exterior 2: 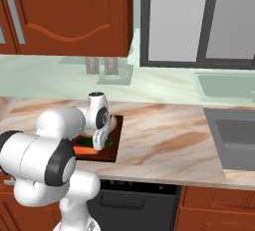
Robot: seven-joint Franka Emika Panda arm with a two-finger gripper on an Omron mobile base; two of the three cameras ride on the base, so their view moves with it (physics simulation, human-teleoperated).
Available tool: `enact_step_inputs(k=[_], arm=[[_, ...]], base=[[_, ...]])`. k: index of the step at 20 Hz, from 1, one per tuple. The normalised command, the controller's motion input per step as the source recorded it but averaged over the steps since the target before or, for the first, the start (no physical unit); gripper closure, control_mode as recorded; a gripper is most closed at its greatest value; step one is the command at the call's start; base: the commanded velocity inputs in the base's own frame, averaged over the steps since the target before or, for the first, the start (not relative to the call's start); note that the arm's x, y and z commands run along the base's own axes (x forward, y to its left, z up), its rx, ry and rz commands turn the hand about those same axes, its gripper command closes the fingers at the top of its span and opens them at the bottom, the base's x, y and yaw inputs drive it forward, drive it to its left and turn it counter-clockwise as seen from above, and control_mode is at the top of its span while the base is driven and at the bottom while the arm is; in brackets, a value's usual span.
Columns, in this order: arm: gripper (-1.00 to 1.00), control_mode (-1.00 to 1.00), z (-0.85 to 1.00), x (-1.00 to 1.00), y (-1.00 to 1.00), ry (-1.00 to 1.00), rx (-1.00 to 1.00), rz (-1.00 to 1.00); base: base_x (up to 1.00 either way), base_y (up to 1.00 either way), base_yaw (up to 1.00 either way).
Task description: Place the two vegetables and bowl onto the tray for setting up a vegetable dip station.
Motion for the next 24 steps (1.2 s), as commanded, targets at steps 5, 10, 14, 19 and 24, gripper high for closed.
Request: enact_step_inputs(k=[5,10,14,19,24], arm=[[1.00,-1.00,0.00,0.00,0.01,0.00,0.06,0.00],[1.00,-1.00,-0.03,0.00,0.00,0.00,0.05,0.00],[-1.00,-1.00,-0.06,0.00,0.02,0.00,0.01,0.00],[-1.00,-1.00,-0.06,0.00,0.01,0.01,0.00,0.00],[-1.00,-1.00,-0.03,0.00,0.00,0.01,0.00,0.00]], base=[[0.00,0.00,0.00],[0.00,0.00,0.00],[0.00,0.00,0.00],[0.00,0.00,0.00],[0.00,0.00,0.00]])
